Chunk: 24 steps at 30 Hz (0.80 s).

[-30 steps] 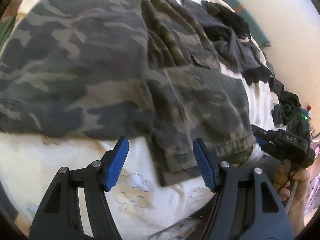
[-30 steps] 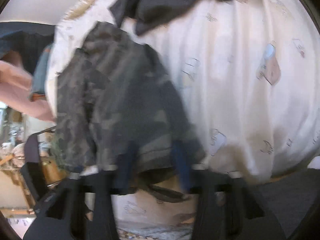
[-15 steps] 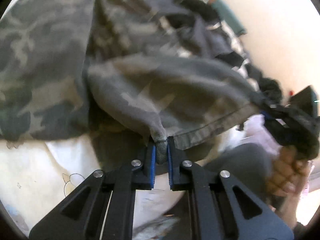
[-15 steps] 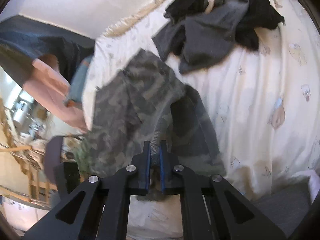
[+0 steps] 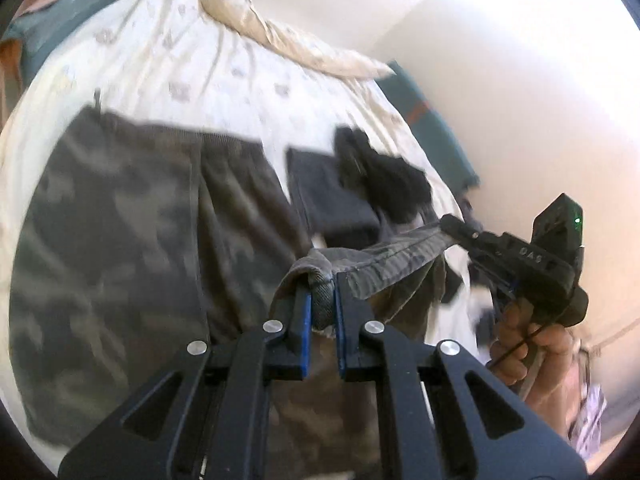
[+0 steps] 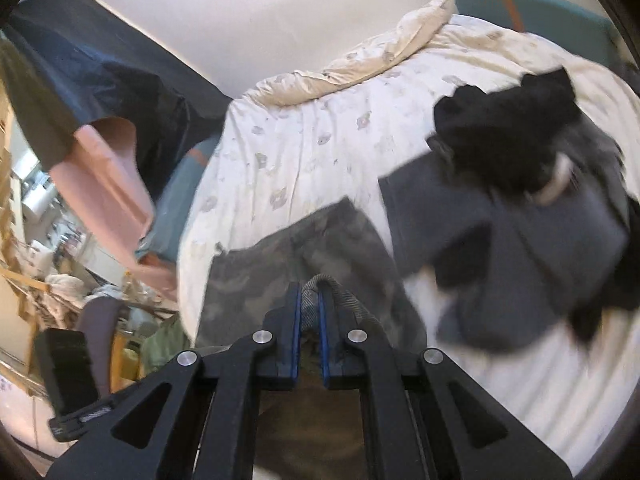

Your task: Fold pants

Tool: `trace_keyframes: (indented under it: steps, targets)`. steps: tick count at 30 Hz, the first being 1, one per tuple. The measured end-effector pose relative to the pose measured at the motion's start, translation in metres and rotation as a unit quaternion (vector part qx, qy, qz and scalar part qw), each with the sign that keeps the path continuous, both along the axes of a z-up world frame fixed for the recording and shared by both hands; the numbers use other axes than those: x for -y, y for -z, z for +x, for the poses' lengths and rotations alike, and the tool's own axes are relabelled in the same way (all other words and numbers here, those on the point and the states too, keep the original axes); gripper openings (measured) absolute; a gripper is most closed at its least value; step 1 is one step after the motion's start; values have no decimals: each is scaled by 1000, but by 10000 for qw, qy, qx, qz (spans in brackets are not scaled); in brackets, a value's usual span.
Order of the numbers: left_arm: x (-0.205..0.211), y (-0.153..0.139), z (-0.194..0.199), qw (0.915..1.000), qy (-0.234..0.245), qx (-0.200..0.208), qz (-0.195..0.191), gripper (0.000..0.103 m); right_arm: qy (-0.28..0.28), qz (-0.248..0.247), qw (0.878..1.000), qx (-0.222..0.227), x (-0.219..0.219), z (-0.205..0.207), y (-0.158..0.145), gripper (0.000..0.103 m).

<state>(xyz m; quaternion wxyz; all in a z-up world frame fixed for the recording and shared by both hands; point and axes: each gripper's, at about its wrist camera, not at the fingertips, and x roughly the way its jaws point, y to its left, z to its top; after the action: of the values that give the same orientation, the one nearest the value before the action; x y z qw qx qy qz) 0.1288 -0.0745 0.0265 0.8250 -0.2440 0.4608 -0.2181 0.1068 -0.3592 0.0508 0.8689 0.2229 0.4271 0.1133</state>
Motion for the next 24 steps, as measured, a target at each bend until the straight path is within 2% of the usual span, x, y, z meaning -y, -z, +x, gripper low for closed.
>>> trace_keyframes:
  steps: [2, 5, 8, 11, 13, 16, 18, 20, 22, 23, 24]
  targets:
    - [-4, 1, 35, 9998, -96, 41, 155, 7, -28, -109, 9999, -40, -6, 44, 5, 7]
    - [-11, 18, 92, 9988, -315, -179, 322, 7, -160, -287, 9990, -312, -18, 111, 27, 7]
    - [-18, 50, 147, 9968, -425, -435, 518, 7, -287, -410, 9972, -561, -29, 175, 61, 7]
    - [-33, 83, 192, 9947, -676, -498, 600, 7, -368, -606, 9941, -826, -39, 226, 99, 7]
    - [-38, 111, 216, 9922, -757, -711, 686, 7, -349, -613, 9901, -1213, -47, 255, 133, 7]
    - [-40, 156, 238, 9825, -782, -1171, 1218, 11, -304, -660, 9822, -1731, -54, 282, 180, 13]
    - [-43, 175, 246, 9790, -735, -1472, 1204, 12, -262, -647, 9789, -1920, -55, 288, 194, 17]
    - [-48, 169, 244, 9840, -655, -1282, 1053, 16, -330, -612, 9815, -1786, -53, 289, 192, 17]
    - [-49, 149, 234, 9907, -461, -751, 1035, 24, -411, -620, 9866, -1452, -46, 282, 177, 17]
    - [-47, 140, 225, 9910, -360, -497, 1186, 37, -437, -588, 9886, -1312, -42, 278, 170, 19]
    - [-46, 131, 217, 9893, -319, -225, 1402, 48, -467, -566, 9906, -1158, -39, 273, 161, 29]
